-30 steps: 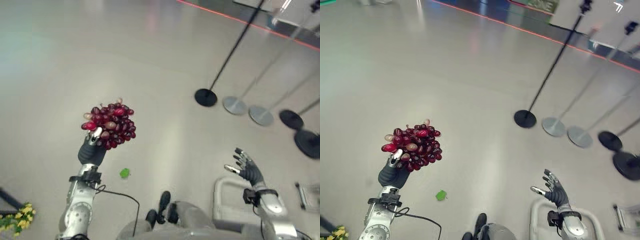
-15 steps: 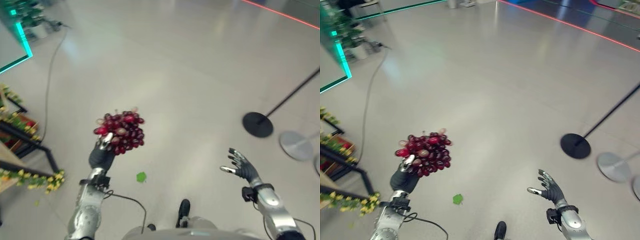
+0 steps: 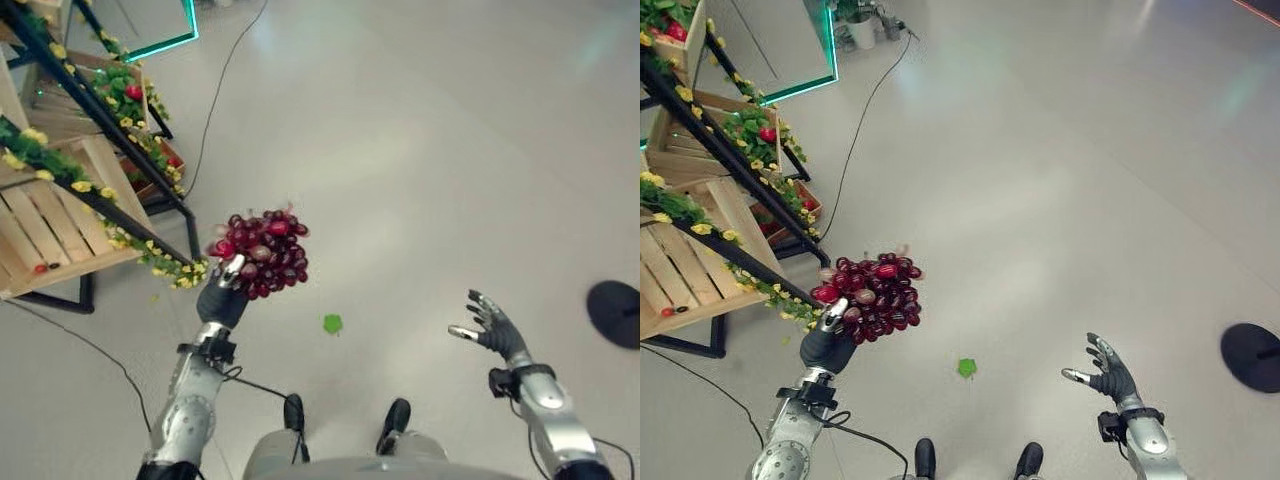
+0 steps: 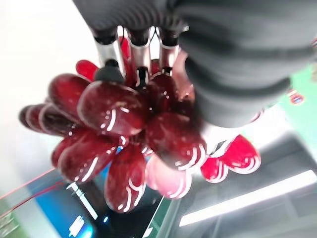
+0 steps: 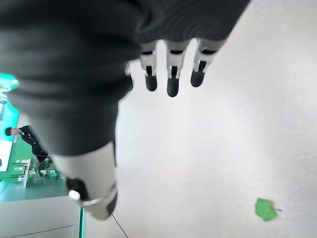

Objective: Pick up the fruits from the basket on one side to the basket on the other side

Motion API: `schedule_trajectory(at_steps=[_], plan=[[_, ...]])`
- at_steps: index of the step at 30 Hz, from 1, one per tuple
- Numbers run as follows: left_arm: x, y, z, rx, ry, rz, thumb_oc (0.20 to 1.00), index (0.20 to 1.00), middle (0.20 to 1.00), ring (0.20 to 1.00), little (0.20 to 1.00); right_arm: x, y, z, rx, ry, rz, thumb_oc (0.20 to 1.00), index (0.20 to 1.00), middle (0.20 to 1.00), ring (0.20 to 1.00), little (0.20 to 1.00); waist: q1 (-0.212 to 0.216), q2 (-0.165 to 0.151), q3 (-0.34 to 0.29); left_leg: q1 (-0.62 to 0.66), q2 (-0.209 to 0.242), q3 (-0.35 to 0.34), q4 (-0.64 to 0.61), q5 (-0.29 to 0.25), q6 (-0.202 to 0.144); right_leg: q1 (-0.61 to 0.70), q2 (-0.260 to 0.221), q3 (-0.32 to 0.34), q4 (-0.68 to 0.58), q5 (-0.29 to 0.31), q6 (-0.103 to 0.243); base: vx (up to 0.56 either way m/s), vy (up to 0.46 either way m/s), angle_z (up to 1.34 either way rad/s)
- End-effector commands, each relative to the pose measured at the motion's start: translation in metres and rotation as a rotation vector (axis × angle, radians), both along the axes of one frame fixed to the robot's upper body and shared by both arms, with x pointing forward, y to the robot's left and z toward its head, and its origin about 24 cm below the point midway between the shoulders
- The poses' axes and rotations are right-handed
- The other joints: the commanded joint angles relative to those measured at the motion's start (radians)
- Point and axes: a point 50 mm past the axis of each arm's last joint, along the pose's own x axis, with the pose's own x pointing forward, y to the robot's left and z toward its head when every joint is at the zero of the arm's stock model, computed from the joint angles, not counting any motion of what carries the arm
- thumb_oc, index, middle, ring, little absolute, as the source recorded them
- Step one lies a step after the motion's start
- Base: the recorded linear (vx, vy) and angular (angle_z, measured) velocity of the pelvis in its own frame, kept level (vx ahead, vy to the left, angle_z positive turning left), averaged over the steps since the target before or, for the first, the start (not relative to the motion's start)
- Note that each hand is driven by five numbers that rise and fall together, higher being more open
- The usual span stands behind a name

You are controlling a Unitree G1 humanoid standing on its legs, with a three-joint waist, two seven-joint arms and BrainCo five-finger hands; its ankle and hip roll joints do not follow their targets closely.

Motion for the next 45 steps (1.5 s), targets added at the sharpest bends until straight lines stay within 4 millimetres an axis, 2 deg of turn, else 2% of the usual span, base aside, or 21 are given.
schedule_trajectory(at_steps=[1,3,4,5,6,8,10,15,17,19,20,21,23,25,26,27,28,29,33,39,45], plan=[[0.003,0.006,0.035,0.045,-0.188,0.008,0.200,0.200,0.200,0.200,0.200,0.013,0.000,0.018,-0.017,-0.094,0.019,1.000,1.000,1.000,1.000,1.000,0.011,-0.048,-0.065,-0.008,0.109,0.007,0.000,0.041,-0.062,0.025,-0.065,-0.022,-0.010,0.050,0.099,-0.05,0.169,0.08],[0.002,0.009,0.034,0.054,-0.180,0.010,0.200,0.200,0.200,0.200,0.200,0.016,0.007,0.017,0.006,-0.099,0.031,1.000,1.000,1.000,1.000,1.000,0.013,-0.061,-0.064,-0.017,0.111,0.023,0.014,0.022,-0.058,0.017,-0.060,-0.022,-0.015,0.052,0.102,-0.02,0.165,0.06],[0.001,0.017,0.033,0.078,-0.174,0.049,0.200,0.200,0.200,0.200,0.200,0.021,0.015,0.017,0.027,-0.103,0.046,1.000,1.000,1.000,1.000,1.000,0.032,-0.087,-0.061,-0.028,0.092,0.022,0.041,0.002,-0.053,0.009,-0.049,-0.017,-0.039,0.077,0.109,0.00,0.156,0.03],[0.001,0.018,0.033,0.079,-0.174,0.050,0.200,0.200,0.200,0.200,0.200,0.021,0.016,0.017,0.027,-0.103,0.046,1.000,1.000,1.000,1.000,1.000,0.033,-0.088,-0.061,-0.029,0.092,0.022,0.044,0.000,-0.052,0.008,-0.049,-0.016,-0.039,0.078,0.110,0.00,0.320,-0.06],[-0.001,0.024,0.033,0.095,-0.165,0.070,0.200,0.200,0.200,0.200,0.200,0.026,0.024,0.018,0.065,-0.122,0.052,1.000,1.000,1.000,1.000,1.000,0.050,-0.114,-0.055,-0.042,0.066,0.037,0.072,-0.023,-0.038,-0.009,-0.055,-0.009,-0.040,0.108,0.123,-0.07,0.179,-0.10],[-0.003,0.029,0.036,0.118,-0.174,0.087,0.200,0.200,0.200,0.200,0.200,0.032,0.034,0.020,0.088,-0.136,0.078,1.000,1.000,1.000,1.000,1.000,0.072,-0.138,-0.044,-0.060,0.035,0.058,0.096,-0.025,-0.015,-0.033,-0.072,-0.014,-0.038,0.137,0.122,-0.09,0.254,-0.08],[-0.003,0.031,0.036,0.117,-0.174,0.108,0.200,0.200,0.200,0.200,0.200,0.035,0.041,0.021,0.109,-0.147,0.087,1.000,1.000,1.000,1.000,1.000,0.086,-0.148,-0.038,-0.063,0.012,0.055,0.110,-0.038,-0.007,-0.048,-0.071,-0.001,-0.043,0.159,0.135,0.00,0.287,-0.17],[-0.005,0.033,0.034,0.145,-0.157,0.119,0.200,0.200,0.200,0.200,0.200,0.037,0.042,0.020,0.125,-0.147,0.070,1.000,1.000,1.000,1.000,1.000,0.092,-0.130,-0.039,-0.058,-0.030,0.033,0.114,-0.056,0.017,-0.085,-0.075,0.018,-0.050,0.187,0.153,0.02,0.285,0.02],[-0.004,0.033,0.036,0.167,-0.161,0.119,0.200,0.200,0.200,0.200,0.200,0.038,0.042,0.021,0.119,-0.148,0.070,1.000,1.000,1.000,1.000,1.000,0.090,-0.089,-0.039,-0.040,-0.063,0.002,0.100,-0.055,0.032,-0.126,-0.115,-0.005,-0.051,0.202,0.171,0.05,0.413,0.18],[-0.004,0.034,0.033,0.174,-0.148,0.124,0.200,0.200,0.200,0.200,0.200,0.036,0.043,0.017,0.113,-0.133,0.066,1.000,1.000,1.000,1.000,1.000,0.086,-0.078,-0.039,-0.022,-0.085,-0.020,0.094,-0.062,0.043,-0.126,-0.135,-0.009,-0.051,0.207,0.175,0.09,0.360,0.25],[-0.001,0.034,0.032,0.164,-0.144,0.133,0.200,0.200,0.200,0.200,0.200,0.030,0.042,0.014,0.111,-0.116,0.073,1.000,1.000,1.000,1.000,1.000,0.066,-0.073,-0.046,-0.021,-0.116,-0.066,0.094,-0.067,0.058,-0.102,-0.091,0.072,-0.043,0.160,0.154,0.08,0.303,0.38],[-0.001,0.034,0.032,0.164,-0.144,0.133,0.200,0.200,0.200,0.200,0.200,0.030,0.042,0.014,0.111,-0.116,0.073,1.000,1.000,1.000,1.000,1.000,0.064,-0.075,-0.047,-0.024,-0.119,-0.067,0.094,-0.064,0.059,-0.104,-0.094,0.071,-0.043,0.161,0.154,0.10,0.334,0.55],[-0.004,0.033,0.029,0.160,-0.134,0.136,0.200,0.200,0.200,0.200,0.200,0.025,0.038,0.011,0.101,-0.096,0.082,1.000,1.000,1.000,1.000,1.000,0.056,-0.083,-0.059,0.003,-0.156,-0.070,0.085,-0.078,0.071,-0.107,-0.008,0.072,0.039,0.102,0.124,0.14,0.304,0.75],[-0.006,0.032,0.027,0.170,-0.125,0.141,0.200,0.200,0.200,0.200,0.200,0.022,0.035,0.008,0.101,-0.081,0.082,1.000,1.000,1.000,1.000,1.000,0.051,-0.089,-0.046,0.028,-0.197,-0.081,0.090,-0.084,0.080,-0.177,0.090,0.032,0.207,0.079,0.148,0.17,0.345,0.01],[-0.005,0.029,0.028,0.167,-0.124,0.136,0.200,0.200,0.200,0.200,0.200,0.021,0.033,0.007,0.098,-0.074,0.080,1.000,1.000,1.000,1.000,1.000,0.038,-0.088,-0.042,0.039,-0.206,-0.104,0.090,-0.085,0.074,-0.211,0.122,0.054,0.235,0.071,0.166,0.20,0.224,0.03],[-0.003,0.025,0.027,0.160,-0.122,0.125,0.200,0.200,0.200,0.200,0.200,0.018,0.031,0.006,0.091,-0.070,0.074,1.000,1.000,1.000,1.000,1.000,0.018,-0.084,-0.040,0.056,-0.216,-0.139,0.087,-0.085,0.067,-0.240,0.140,0.091,0.240,0.070,0.162,0.28,0.055,0.40],[0.000,0.017,0.030,0.131,-0.139,0.099,0.200,0.200,0.200,0.200,0.200,0.015,0.025,0.007,0.080,-0.069,0.059,1.000,1.000,1.000,1.000,1.000,0.007,-0.073,-0.058,0.073,-0.209,-0.184,0.075,-0.094,0.056,-0.199,0.122,0.105,0.153,0.026,0.091,0.30,-0.044,1.00],[0.001,0.015,0.031,0.120,-0.148,0.093,0.200,0.200,0.200,0.200,0.200,0.015,0.019,0.006,0.074,-0.069,0.028,1.000,1.000,1.000,1.000,1.000,0.006,-0.066,-0.068,0.080,-0.204,-0.196,0.074,-0.101,0.059,-0.189,0.104,0.095,0.134,0.019,0.073,0.23,-0.083,1.50],[0.000,0.014,0.028,0.096,-0.132,0.098,0.200,0.200,0.200,0.200,0.200,0.015,0.017,0.003,0.087,-0.062,-0.007,1.000,1.000,1.000,1.000,1.000,0.018,-0.057,-0.087,0.117,-0.193,-0.222,0.084,-0.128,0.065,-0.151,0.059,0.057,0.116,0.050,0.075,0.25,-0.080,0.82],[0.001,0.015,0.026,0.075,-0.116,0.120,0.200,0.200,0.200,0.200,0.200,0.014,0.014,0.005,0.091,-0.076,-0.035,1.000,1.000,1.000,1.000,1.000,0.020,-0.057,-0.114,0.134,-0.184,-0.249,0.048,-0.124,0.069,-0.082,0.045,0.024,0.065,0.037,0.064,0.15,-0.074,0.38],[0.007,0.011,0.027,0.061,-0.120,0.117,0.200,0.200,0.200,0.200,0.200,0.006,0.001,0.004,0.075,-0.075,-0.097,1.000,1.000,1.000,1.000,1.000,0.013,-0.047,-0.124,0.139,-0.144,-0.280,0.049,-0.101,0.031,-0.038,0.040,0.011,0.055,0.005,0.052,0.15,-0.140,0.35]])
